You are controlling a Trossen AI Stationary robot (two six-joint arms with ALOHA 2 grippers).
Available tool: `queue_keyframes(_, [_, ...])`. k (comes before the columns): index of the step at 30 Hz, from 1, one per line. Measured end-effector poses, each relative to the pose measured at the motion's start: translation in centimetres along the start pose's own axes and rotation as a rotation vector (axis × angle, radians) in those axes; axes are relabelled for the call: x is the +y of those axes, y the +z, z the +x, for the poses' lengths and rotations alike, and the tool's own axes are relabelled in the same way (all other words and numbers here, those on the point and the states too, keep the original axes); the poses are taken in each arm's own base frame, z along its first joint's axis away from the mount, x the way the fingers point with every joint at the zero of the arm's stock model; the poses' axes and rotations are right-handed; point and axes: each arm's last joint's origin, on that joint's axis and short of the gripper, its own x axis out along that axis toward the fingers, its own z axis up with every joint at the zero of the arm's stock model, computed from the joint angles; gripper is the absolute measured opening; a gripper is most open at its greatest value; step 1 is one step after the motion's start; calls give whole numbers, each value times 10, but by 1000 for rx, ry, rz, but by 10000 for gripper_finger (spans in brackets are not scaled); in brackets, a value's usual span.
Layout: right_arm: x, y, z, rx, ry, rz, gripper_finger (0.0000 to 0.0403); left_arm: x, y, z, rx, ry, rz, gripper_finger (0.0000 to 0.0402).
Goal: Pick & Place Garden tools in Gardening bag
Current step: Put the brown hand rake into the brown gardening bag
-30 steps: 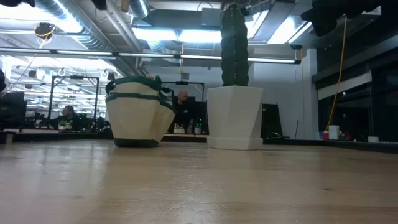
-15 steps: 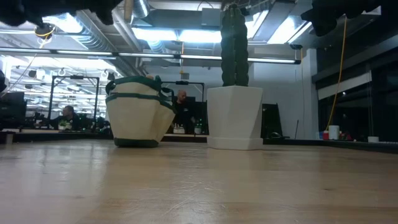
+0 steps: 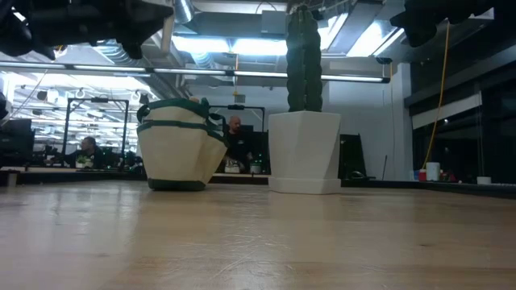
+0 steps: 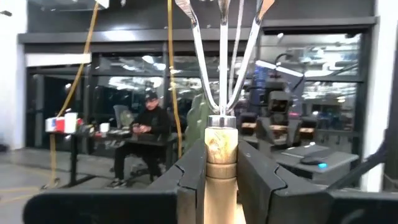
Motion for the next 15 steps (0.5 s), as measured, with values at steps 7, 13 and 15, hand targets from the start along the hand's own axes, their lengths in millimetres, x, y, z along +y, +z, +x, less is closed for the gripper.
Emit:
queue_keyframes(7, [0, 0, 0, 0, 0, 0, 172, 2, -7, 3, 43, 52, -17, 59])
queue_keyframes(13, [0, 0, 0, 0, 0, 0, 172, 5, -10, 4, 55, 133, -43, 59])
queue_keyframes(15, [0, 0, 0, 0, 0, 0, 172, 7, -12, 3, 71, 198, -59, 59])
